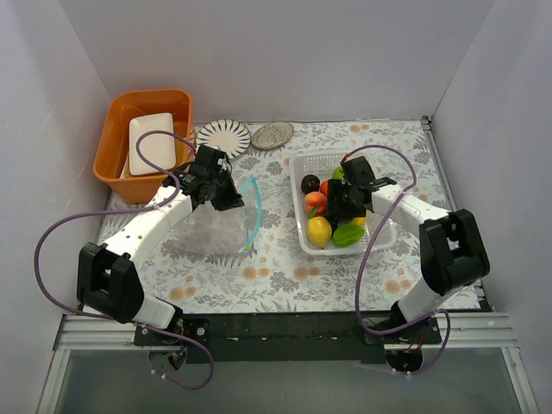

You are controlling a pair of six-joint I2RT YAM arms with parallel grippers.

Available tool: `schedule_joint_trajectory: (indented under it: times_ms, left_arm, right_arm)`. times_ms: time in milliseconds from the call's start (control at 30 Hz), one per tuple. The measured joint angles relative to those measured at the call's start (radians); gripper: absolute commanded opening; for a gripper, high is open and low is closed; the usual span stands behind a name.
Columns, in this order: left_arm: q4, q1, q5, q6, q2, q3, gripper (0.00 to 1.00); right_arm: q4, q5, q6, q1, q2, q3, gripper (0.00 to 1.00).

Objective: Place the food in the zip-top bag and seal the zipper
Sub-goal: Pick up the fake fruit from the bin.

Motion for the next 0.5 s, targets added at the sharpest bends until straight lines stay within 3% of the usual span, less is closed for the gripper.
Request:
schedule_joint_trajectory:
  times_ms: [67, 133, 167, 267, 500]
  left_arm:
    - [0.001, 0.000, 0.005, 0.002, 0.000, 0.000, 0.00]
    - [0.001, 0.000, 0.008, 0.005, -0.002, -0.001, 0.00]
    - [0.000, 0.000, 0.008, 0.006, -0.003, -0.001, 0.00]
    - [0.001, 0.000, 0.009, 0.007, -0.011, -0.005, 0.00]
    - [0.001, 0.000, 0.010, 0.008, -0.023, -0.016, 0.00]
  right_arm:
    - [0.001, 0.002, 0.001, 0.000, 0.035, 0.002, 0.73]
    - [0.000, 0.004, 0.000, 0.003, 0.073, 0.007, 0.60]
    - [0.000, 0.007, -0.003, 0.003, 0.086, 0.010, 0.46]
    - [0.008, 0.005, -0.001, 0.002, 0.113, 0.016, 0.20]
    - [0.014, 0.024, -0.005, 0.002, 0.024, -0.006, 0.18]
